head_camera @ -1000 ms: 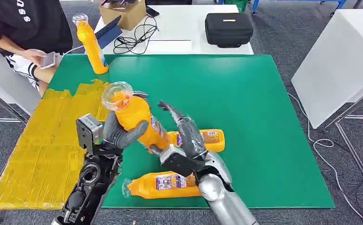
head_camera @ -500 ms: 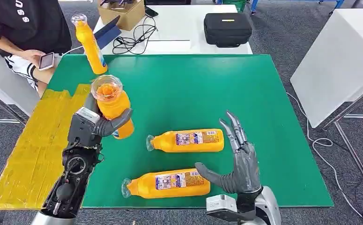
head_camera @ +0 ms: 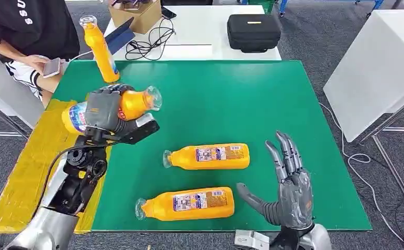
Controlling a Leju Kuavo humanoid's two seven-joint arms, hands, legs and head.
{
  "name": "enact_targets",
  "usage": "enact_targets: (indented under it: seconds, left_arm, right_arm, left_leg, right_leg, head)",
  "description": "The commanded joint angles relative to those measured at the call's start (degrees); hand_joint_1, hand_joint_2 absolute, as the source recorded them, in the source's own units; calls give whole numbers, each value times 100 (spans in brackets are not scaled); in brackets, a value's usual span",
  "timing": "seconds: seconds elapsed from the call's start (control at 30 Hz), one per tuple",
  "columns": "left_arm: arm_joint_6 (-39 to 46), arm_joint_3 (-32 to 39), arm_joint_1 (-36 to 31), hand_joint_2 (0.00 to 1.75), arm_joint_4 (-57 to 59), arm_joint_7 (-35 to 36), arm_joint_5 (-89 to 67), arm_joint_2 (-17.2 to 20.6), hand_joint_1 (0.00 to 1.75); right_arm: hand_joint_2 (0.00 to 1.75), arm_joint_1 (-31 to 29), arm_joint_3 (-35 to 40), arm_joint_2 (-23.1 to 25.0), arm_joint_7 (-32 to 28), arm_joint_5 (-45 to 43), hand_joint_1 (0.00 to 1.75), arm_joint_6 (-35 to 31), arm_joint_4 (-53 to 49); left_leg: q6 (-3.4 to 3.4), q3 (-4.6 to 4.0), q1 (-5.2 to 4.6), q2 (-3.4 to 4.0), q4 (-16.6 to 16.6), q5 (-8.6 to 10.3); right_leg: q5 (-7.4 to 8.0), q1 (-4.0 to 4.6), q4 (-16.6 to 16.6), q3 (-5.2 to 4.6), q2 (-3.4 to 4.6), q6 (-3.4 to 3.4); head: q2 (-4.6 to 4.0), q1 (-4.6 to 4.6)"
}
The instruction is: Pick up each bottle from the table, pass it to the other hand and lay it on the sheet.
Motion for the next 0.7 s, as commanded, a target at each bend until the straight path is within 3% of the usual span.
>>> enact_targets:
  seconds: [0.03,0.17,0.27,0.7]
  left_arm:
    - [-389,-440,-710,175,2151,-48,-248,311,175]
    - [-942,-332,-835,175,2646,-252,18,409,175]
    - [-1351,-226,-970,175,3144,-705,557,556,175]
    - [-1249,-255,-1266,175,3789,-602,883,674,175]
  right_arm:
    - [175,-391,-363,-14,44,-37,0,301,277]
    - [175,-468,-372,-44,18,-175,0,430,441]
    - [175,-644,-379,-12,9,-355,0,553,727]
    - [175,-827,-361,27,44,-434,0,721,1036]
  left_leg:
    - [-9,39,7,13,-4,-9]
    - [-4,14,2,13,-4,-2]
    - [-10,44,8,27,-6,-14]
    - [-6,19,8,21,0,-9]
  right_leg:
    - [-3,7,-10,40,1,6]
    - [0,2,-5,13,3,3]
    - [-5,9,-12,43,9,6]
    - [-2,10,-5,22,7,6]
  head:
    - [0,2]
    - [0,0]
    - [0,2]
    - [0,2]
